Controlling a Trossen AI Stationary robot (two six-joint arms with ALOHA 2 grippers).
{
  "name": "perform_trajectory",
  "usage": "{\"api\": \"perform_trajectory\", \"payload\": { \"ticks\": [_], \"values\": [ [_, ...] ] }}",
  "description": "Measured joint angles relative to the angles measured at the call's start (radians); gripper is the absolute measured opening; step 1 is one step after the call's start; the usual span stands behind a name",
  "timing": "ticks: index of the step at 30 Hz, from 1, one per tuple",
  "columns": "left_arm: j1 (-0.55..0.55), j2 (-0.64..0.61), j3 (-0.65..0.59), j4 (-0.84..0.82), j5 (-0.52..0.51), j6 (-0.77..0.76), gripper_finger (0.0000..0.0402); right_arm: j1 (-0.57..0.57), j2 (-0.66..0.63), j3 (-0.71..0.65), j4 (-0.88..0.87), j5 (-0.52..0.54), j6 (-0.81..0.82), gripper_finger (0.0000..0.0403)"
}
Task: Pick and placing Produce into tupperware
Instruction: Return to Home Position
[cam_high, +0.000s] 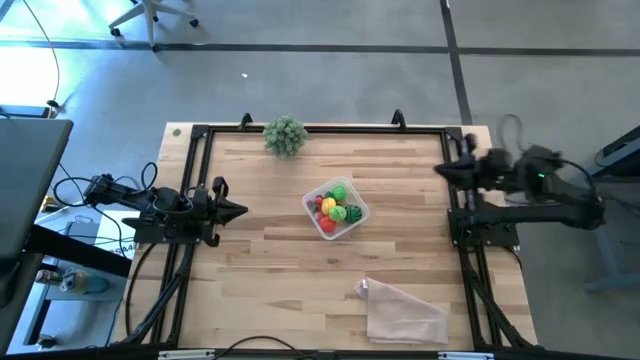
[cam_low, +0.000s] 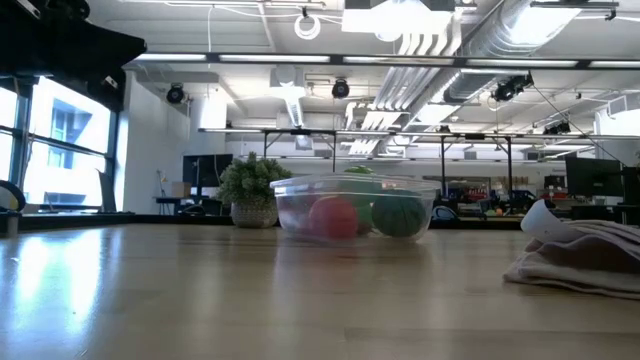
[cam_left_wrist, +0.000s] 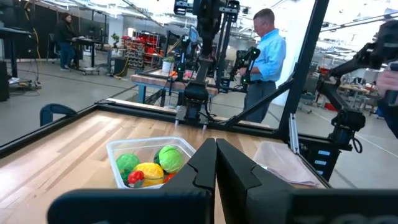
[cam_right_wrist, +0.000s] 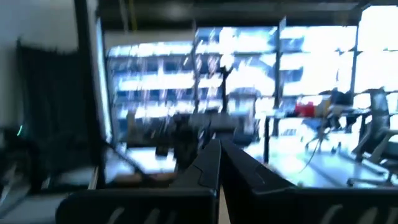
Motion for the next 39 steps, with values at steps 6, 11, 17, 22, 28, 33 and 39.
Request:
{"api": "perform_trajectory", "payload": {
  "ticks": [6, 11, 17, 22, 28, 33, 39],
  "values": [
    [0.0, 0.0, 0.0, 0.0, 0.0, 0.0, 0.0001, 0.0, -0.159, -0.197, 0.146, 0.037, 0.096, 0.0],
    [0.0, 0.0, 0.0, 0.0, 0.0, 0.0, 0.0001, 0.0, -0.2, -0.402, 0.318, 0.027, 0.167, 0.0],
    [0.0, 0.0, 0.0, 0.0, 0.0, 0.0, 0.0001, 0.0, -0.199, -0.589, 0.462, -0.049, 0.221, 0.0],
    [0.0, 0.0, 0.0, 0.0, 0.0, 0.0, 0.0001, 0.0, -0.199, -0.662, 0.438, -0.065, 0.186, 0.0],
    [0.0, 0.0, 0.0, 0.0, 0.0, 0.0, 0.0001, 0.0, -0.199, -0.678, 0.334, -0.066, 0.078, 0.0],
    [0.0, 0.0, 0.0, 0.0, 0.0, 0.0, 0.0001, 0.0, -0.198, -0.678, 0.213, -0.065, 0.021, 0.0],
    [0.0, 0.0, 0.0, 0.0, 0.0, 0.0, 0.0001, 0.0, -0.198, -0.678, 0.103, 0.005, 0.111, 0.0]
  ]
}}
